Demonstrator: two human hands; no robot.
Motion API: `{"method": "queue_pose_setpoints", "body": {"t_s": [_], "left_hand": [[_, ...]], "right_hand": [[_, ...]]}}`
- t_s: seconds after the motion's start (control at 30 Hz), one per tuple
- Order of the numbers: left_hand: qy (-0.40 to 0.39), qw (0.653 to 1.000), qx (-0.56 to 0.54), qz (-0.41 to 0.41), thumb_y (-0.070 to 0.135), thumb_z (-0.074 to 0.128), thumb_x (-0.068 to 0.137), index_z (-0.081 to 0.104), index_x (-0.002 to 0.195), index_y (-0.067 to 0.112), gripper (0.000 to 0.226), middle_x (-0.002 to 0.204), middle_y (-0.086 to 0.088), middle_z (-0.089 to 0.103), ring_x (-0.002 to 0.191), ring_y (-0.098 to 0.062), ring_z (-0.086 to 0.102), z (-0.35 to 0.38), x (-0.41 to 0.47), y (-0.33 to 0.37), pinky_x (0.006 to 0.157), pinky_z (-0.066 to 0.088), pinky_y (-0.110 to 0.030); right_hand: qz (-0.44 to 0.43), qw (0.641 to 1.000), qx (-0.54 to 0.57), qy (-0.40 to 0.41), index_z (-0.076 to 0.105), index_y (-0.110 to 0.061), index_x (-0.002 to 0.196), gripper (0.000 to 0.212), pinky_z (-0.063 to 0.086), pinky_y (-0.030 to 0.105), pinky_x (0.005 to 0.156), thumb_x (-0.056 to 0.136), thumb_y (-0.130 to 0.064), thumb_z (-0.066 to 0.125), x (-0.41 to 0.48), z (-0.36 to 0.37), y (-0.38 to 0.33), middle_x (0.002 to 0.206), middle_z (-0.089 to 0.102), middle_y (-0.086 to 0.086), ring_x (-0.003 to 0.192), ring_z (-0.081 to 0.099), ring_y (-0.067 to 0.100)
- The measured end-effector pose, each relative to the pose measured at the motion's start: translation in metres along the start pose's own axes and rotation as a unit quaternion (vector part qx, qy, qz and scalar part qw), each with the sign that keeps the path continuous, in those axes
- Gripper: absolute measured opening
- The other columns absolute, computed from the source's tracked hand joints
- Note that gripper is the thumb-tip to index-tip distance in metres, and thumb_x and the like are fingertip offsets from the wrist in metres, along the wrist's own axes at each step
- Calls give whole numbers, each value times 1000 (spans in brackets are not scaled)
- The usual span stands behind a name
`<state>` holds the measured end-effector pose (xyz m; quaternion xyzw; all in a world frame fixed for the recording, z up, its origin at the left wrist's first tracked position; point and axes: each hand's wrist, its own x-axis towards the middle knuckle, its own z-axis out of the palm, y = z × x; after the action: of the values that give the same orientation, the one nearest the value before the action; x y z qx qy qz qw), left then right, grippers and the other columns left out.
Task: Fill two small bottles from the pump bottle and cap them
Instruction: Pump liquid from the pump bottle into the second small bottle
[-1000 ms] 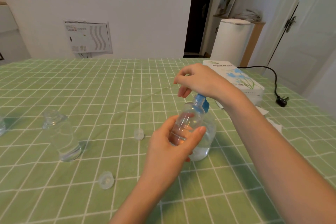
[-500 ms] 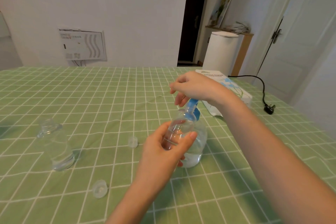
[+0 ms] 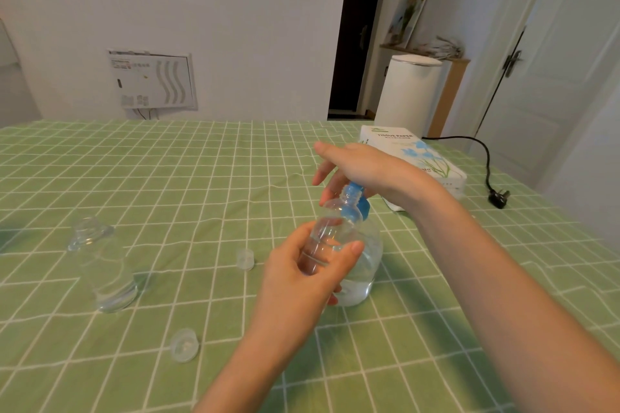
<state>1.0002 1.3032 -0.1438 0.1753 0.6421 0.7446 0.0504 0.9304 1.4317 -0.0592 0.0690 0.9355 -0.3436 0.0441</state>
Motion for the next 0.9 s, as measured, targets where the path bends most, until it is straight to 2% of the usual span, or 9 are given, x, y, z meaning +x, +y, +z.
{"method": "queue_pose_setpoints", "body": {"t_s": [0.2, 0.33, 0.47, 0.57, 0.67, 0.7, 0.8, 0.9], "left_hand": [[-2, 1000, 1, 6, 25, 72, 75, 68, 89, 29, 16, 60, 9, 64, 49, -2, 54, 0, 0, -2, 42, 43, -14], [2, 1000, 0, 10, 37, 72, 66, 68, 87, 32, 22, 64, 6, 66, 51, -5, 55, 0, 0, -4, 43, 43, -14], [2, 1000, 5, -2, 27, 73, 73, 68, 88, 26, 16, 57, 9, 63, 48, -4, 54, 0, -1, -7, 42, 42, -14], [6, 1000, 9, -2, 25, 73, 73, 68, 88, 29, 16, 59, 8, 64, 49, -4, 55, -1, -1, -10, 42, 42, -14], [5, 1000, 9, -3, 25, 73, 75, 68, 87, 30, 14, 59, 9, 64, 49, -4, 55, -1, 0, -10, 42, 43, -14], [3, 1000, 8, -1, 26, 73, 74, 69, 87, 32, 15, 59, 9, 64, 50, -5, 55, -1, 0, -10, 42, 43, -15], [-5, 1000, 9, 8, 30, 72, 73, 67, 90, 39, 20, 61, 9, 64, 51, -5, 54, 0, 0, -8, 44, 45, -15], [-7, 1000, 8, 13, 31, 72, 73, 67, 90, 41, 20, 59, 9, 63, 50, -5, 54, 1, 1, -6, 44, 44, -15]], "right_hand": [[3, 1000, -10, -25, 71, -18, 86, 47, 45, 42, 92, 101, -38, 31, 0, 2, 1, 109, 68, 13, 90, 58, 25], [2, 1000, -9, -23, 71, -20, 83, 43, 45, 41, 92, 99, -30, 32, 2, 3, 2, 113, 66, 13, 99, 60, 27], [-3, 1000, 9, -27, 71, -18, 85, 42, 44, 34, 75, 100, -28, 33, 3, 8, 9, 115, 66, 17, 87, 55, 25], [-10, 999, 11, -29, 70, -17, 84, 43, 44, 35, 81, 101, -27, 32, 3, 9, 10, 116, 65, 16, 95, 57, 28], [-10, 1000, -8, -26, 69, -19, 85, 41, 43, 31, 75, 101, -27, 32, 4, 8, 9, 124, 60, 13, 105, 56, 27], [-7, 999, -16, -28, 68, -20, 85, 40, 44, 32, 78, 100, -27, 32, 4, 7, 8, 126, 59, 12, 107, 56, 27], [8, 999, -25, -39, 68, -20, 90, 34, 44, 44, 100, 98, -30, 36, 3, 0, 2, 118, 64, 10, 112, 57, 28], [10, 998, -41, -41, 67, -20, 92, 33, 43, 47, 102, 98, -32, 37, 3, -3, -1, 113, 67, 9, 110, 58, 26]]}}
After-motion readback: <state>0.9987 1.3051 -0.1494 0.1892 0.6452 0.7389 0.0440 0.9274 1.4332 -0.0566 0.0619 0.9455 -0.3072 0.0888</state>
